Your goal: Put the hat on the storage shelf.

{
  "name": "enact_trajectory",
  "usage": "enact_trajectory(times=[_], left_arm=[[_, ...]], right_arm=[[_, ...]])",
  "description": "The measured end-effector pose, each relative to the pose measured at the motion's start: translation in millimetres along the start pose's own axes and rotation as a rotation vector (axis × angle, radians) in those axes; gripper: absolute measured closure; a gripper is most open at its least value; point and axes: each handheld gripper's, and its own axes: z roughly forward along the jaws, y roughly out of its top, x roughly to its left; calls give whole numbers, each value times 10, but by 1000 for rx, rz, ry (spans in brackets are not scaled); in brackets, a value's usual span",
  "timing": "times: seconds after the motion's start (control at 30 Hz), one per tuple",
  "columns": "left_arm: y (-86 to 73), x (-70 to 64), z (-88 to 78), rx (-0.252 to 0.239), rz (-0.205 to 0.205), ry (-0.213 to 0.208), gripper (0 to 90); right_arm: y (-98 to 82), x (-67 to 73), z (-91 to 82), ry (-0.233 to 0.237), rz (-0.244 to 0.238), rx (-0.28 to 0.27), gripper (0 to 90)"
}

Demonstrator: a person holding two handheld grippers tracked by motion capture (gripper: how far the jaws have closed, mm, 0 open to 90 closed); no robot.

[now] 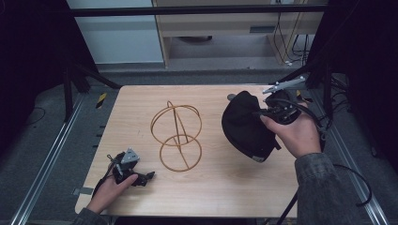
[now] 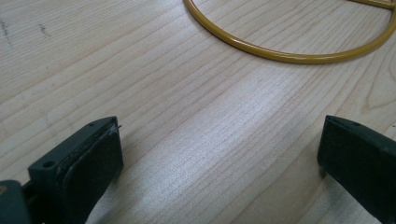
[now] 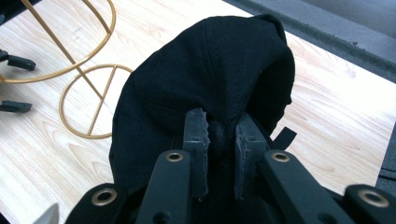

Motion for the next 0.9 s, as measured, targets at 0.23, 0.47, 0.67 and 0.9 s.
enact_trajectory(times=[0.23,0.47,0.67,0.9], left_arm=[[0,0,0,0,0,0,0],[0,-1,0,0,0,-1,0],[-1,-2,0,0,-1,0,0],[-1,-1,0,0,-1,0,0]], right_arm=[[49,26,-46,-1,-2,-14,785],[108,151,-149,-1,-34,-62,785],[163,224,-237,9,-48,-88,785],[270,322,-350,13,-78,-125,785]])
